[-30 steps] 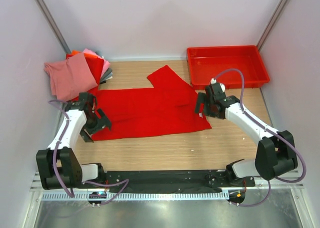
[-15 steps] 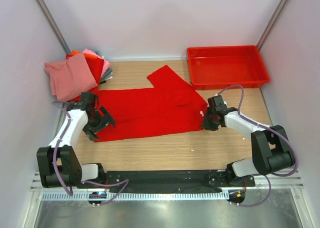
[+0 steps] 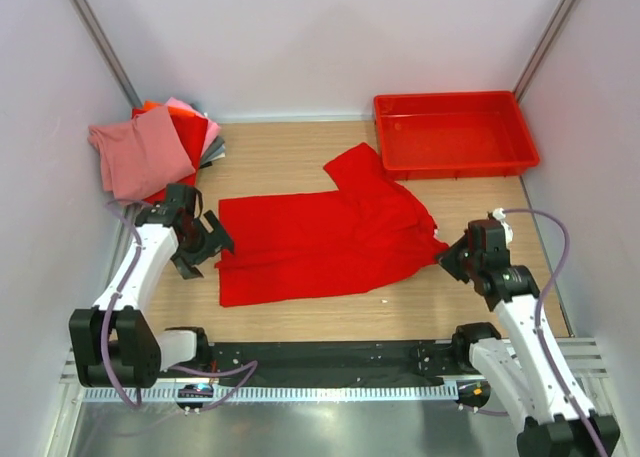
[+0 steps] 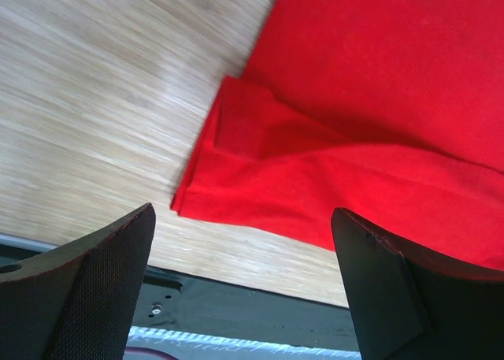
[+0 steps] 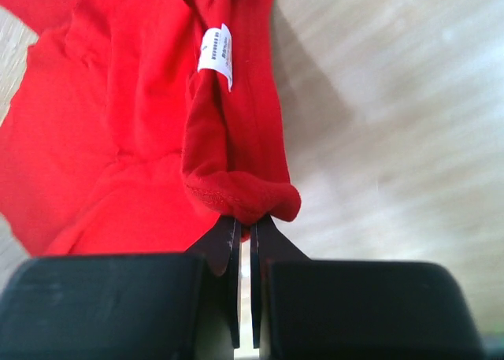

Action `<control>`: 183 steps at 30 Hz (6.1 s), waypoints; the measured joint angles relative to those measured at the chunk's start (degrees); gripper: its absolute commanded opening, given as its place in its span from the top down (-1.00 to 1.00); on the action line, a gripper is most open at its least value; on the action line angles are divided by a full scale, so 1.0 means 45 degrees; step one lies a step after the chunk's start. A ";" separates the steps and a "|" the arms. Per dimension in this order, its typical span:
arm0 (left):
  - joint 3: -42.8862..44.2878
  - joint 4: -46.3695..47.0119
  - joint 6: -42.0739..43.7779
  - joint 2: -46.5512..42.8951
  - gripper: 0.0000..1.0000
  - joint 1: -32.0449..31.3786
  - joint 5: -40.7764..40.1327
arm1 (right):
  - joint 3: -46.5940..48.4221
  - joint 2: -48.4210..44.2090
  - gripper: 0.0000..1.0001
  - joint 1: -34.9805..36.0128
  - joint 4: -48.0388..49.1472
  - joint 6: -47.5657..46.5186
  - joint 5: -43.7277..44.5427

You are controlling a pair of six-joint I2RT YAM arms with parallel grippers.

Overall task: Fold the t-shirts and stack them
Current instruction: Fold the tshirt

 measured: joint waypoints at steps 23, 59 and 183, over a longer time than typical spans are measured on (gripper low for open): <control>0.2608 0.0393 -0.0175 0.2841 -0.58 -0.4308 -0.2127 | 0.6047 0.4056 -0.75 0.0758 -0.2662 -0.1938 -0.0695; 0.0180 0.3230 -0.0947 0.4881 -0.57 -0.3041 -0.2390 | 2.3712 2.3975 -0.86 0.3764 0.0461 -0.6489 0.3390; 0.7485 0.0321 0.1384 0.7975 1.00 -0.1297 -0.4677 | 0.7703 0.6868 0.98 0.3594 0.1384 -0.6149 0.1996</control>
